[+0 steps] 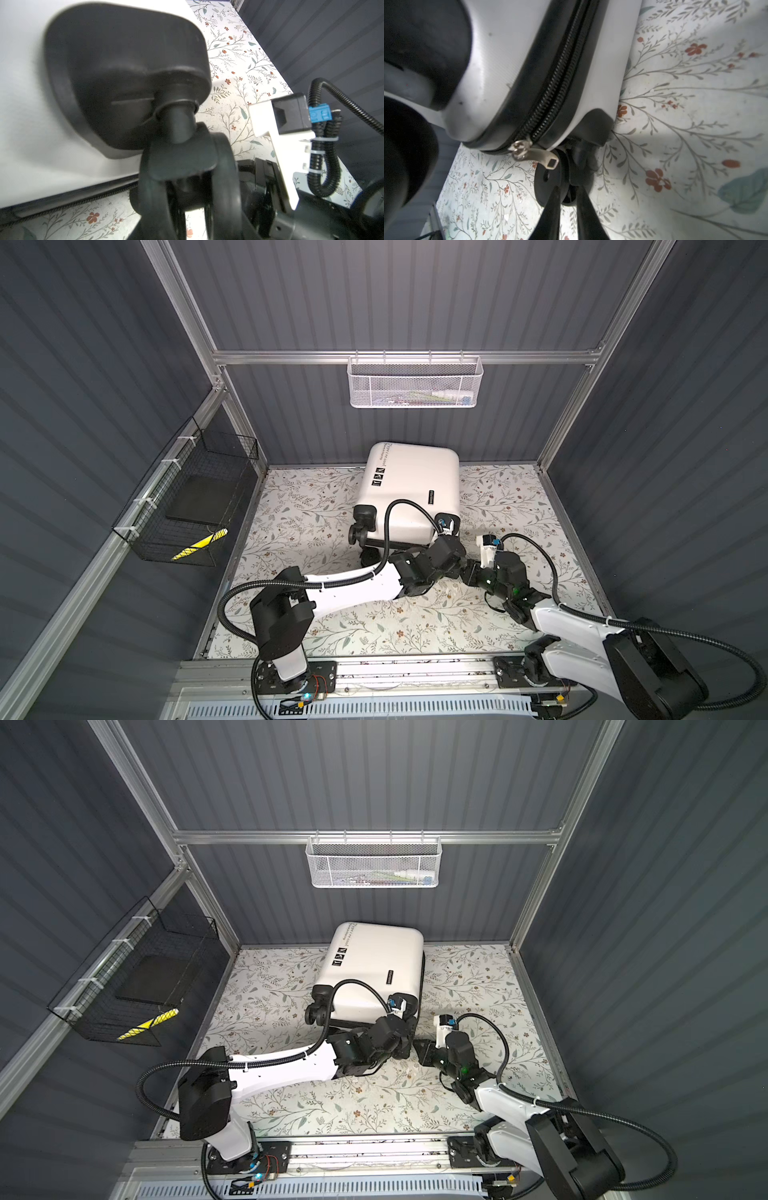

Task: Pack the luggage
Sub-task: 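Close the right gripper on the silver zipper pull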

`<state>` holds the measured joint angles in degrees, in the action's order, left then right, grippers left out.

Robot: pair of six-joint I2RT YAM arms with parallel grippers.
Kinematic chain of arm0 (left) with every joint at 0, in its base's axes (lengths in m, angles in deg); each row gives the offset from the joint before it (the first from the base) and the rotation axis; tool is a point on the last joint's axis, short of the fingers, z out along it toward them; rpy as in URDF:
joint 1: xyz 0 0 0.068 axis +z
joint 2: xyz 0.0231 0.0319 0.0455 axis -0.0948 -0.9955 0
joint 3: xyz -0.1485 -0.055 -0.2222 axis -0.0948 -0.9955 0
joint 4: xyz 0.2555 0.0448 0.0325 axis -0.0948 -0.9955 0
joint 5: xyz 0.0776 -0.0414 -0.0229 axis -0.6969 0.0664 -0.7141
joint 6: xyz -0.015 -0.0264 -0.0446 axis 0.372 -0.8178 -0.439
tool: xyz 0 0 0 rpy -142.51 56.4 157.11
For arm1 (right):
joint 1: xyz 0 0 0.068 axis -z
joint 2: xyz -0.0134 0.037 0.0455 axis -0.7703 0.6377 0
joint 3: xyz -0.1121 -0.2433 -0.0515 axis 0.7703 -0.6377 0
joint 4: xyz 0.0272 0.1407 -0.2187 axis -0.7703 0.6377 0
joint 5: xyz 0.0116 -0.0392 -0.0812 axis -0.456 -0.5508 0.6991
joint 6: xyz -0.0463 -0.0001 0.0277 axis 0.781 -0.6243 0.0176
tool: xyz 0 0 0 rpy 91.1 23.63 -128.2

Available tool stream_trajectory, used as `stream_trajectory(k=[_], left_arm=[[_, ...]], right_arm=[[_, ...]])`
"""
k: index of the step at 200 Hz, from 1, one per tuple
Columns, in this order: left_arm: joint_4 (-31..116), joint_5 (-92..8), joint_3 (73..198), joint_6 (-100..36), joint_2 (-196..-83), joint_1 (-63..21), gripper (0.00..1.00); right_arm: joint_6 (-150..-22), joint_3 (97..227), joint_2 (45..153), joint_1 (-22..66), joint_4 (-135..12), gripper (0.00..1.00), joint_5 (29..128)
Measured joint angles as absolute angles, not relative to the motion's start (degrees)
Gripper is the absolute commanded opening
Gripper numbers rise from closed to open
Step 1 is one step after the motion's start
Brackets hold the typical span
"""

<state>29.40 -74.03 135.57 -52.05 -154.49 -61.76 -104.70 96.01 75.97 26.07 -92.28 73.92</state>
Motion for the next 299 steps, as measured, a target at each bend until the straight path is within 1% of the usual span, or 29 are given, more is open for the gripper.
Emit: stream_trajectory(k=[11, 32, 46, 75, 98, 143, 170, 192, 252, 299], left_arm=[[29.53, -74.03, 135.48, -52.05, -154.49, -61.74, 0.00], [29.86, -74.03, 135.29, -52.08, -154.41, -61.74, 0.00], [29.96, -74.03, 135.22, -52.08, -154.36, -61.76, 0.00], [29.96, -74.01, 135.18, -52.10, -154.30, -61.76, 0.00], [29.96, -74.01, 135.18, -52.10, -154.30, -61.76, 0.00], [29.99, -73.99, 135.18, -52.29, -154.30, -61.76, 0.00], [29.99, -73.99, 135.18, -52.34, -154.30, -61.76, 0.00], [30.03, -73.94, 135.18, -52.51, -154.30, -61.76, 0.00], [30.05, -73.84, 135.18, -52.53, -154.30, -61.76, 0.00], [30.07, -73.84, 135.18, -52.67, -154.30, -61.76, 0.00]], right_arm=[[-105.21, 94.69, 75.12, 26.07, -93.55, 0.38, 73.76], [-105.40, 93.86, 74.23, 26.07, -95.95, 0.44, 73.63], [-105.58, 93.89, 74.23, 26.07, -97.63, 0.45, 73.63], [-105.56, 94.13, 74.64, 25.76, -99.53, 0.46, 73.70], [-105.62, 95.24, 76.94, 25.19, -100.41, 0.46, 73.83], [-106.06, 97.10, 79.78, 24.32, -101.20, 0.42, 74.07], [-106.15, 97.93, 80.85, 24.12, -101.24, 0.39, 74.57], [-106.10, 98.74, 82.31, 24.12, -101.24, 0.34, 74.86], [-106.04, 99.20, 83.30, 23.75, -102.05, 0.13, 73.94], [-106.28, 99.18, 83.19, 23.60, -101.59, 0.00, 73.94]])
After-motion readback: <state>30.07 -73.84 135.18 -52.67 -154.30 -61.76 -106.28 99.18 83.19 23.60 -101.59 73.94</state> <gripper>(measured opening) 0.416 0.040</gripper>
